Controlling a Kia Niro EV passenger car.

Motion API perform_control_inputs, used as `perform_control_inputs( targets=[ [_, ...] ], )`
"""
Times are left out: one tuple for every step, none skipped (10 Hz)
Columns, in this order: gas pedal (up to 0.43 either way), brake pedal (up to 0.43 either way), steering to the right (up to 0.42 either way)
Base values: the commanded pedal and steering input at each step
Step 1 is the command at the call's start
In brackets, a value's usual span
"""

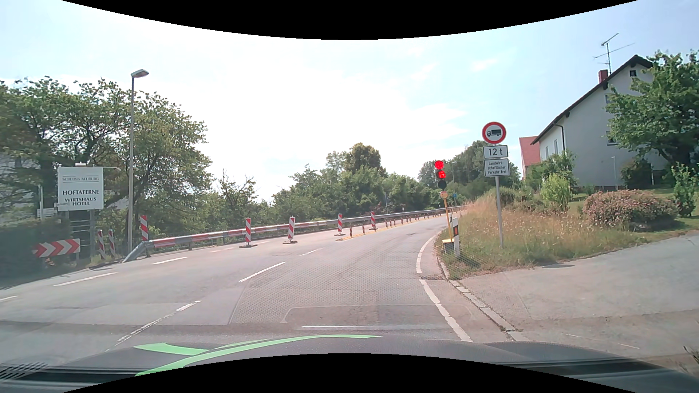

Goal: Follow the waypoints while adhering to traffic rules and regulations

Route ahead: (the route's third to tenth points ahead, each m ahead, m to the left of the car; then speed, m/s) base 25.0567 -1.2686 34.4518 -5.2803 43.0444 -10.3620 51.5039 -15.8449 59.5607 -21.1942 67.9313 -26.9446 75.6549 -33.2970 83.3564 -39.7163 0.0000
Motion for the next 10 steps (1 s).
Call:
perform_control_inputs(
  targets=[
    [0.000,0.360,0.072],
    [0.000,0.360,0.072],
    [0.000,0.360,0.072],
    [0.000,0.360,0.072],
    [0.000,0.360,0.071],
    [0.000,0.360,0.072],
    [0.000,0.360,0.072],
    [0.000,0.360,0.072],
    [0.000,0.360,0.072],
    [0.000,0.366,0.072]
  ],
)
